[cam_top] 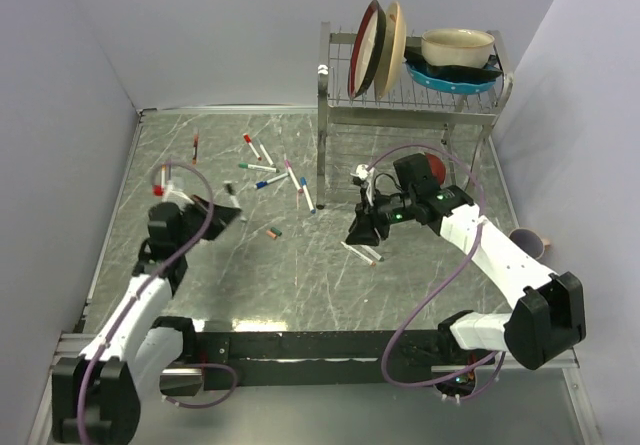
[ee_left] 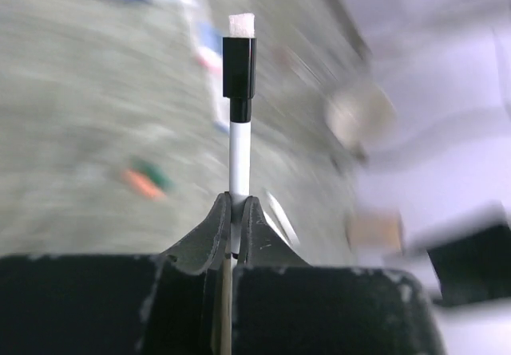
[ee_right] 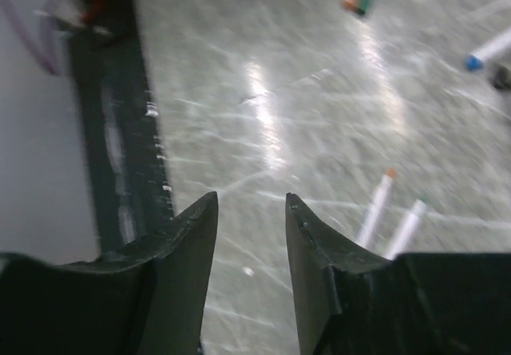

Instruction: Open the pen caps

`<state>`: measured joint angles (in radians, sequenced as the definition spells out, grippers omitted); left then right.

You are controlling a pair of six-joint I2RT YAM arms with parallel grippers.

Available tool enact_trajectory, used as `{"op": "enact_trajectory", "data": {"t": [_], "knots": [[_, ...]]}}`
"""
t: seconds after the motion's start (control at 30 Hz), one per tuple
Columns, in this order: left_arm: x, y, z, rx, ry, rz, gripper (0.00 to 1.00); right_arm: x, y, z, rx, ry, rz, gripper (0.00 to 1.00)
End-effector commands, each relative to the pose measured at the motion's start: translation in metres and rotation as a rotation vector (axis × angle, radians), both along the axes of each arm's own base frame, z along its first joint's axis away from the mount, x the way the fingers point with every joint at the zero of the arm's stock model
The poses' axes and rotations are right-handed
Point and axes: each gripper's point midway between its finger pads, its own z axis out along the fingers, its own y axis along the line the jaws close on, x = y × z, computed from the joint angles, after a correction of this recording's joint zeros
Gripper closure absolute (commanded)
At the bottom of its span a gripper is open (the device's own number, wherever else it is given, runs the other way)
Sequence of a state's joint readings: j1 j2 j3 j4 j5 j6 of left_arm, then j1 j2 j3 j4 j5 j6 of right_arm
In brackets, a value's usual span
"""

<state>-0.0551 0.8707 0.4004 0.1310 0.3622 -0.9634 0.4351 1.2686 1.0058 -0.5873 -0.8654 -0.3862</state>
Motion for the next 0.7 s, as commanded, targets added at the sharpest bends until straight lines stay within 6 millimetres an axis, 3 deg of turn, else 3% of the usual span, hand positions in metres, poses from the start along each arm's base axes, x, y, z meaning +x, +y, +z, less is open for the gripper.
{"op": "enact_trajectory", "data": {"t": [0.0,0.03,0.07,0.13,0.17,0.2,0.37,0.4,0.47,0.5,0.67], "knots": [[-0.045,-0.082,0.089,-0.102,-0.451,-0.369,0.99,-0.028,0.017,0.029,0.204,0.048,0.156,0.5],[-0.052,-0.09,0.086,-0.102,-0.472,-0.396,0.99,-0.03,0.019,0.03,0.231,0.052,0.174,0.45],[-0.065,-0.106,0.098,-0.125,-0.538,-0.445,0.99,-0.037,0.021,0.035,0.268,0.086,0.195,0.45],[-0.076,-0.118,0.095,-0.142,-0.562,-0.482,0.99,-0.039,0.024,0.036,0.31,0.102,0.206,0.41],[-0.09,-0.128,0.106,-0.174,-0.621,-0.525,0.99,-0.043,0.024,0.04,0.334,0.106,0.222,0.4],[-0.091,-0.133,0.104,-0.183,-0.628,-0.523,0.99,-0.045,0.024,0.034,0.339,0.125,0.217,0.39],[-0.125,-0.17,0.105,-0.214,-0.718,-0.621,0.99,-0.051,0.028,0.049,0.449,0.144,0.256,0.34],[-0.125,-0.177,0.103,-0.209,-0.726,-0.63,0.99,-0.054,0.027,0.045,0.457,0.153,0.247,0.33],[-0.13,-0.188,0.107,-0.207,-0.756,-0.643,0.99,-0.051,0.028,0.056,0.495,0.131,0.23,0.32],[-0.129,-0.195,0.1,-0.197,-0.739,-0.652,0.99,-0.051,0.027,0.051,0.501,0.145,0.208,0.31],[-0.131,-0.214,0.108,-0.232,-0.785,-0.653,0.99,-0.037,0.019,0.071,0.605,0.144,0.102,0.3]]}}
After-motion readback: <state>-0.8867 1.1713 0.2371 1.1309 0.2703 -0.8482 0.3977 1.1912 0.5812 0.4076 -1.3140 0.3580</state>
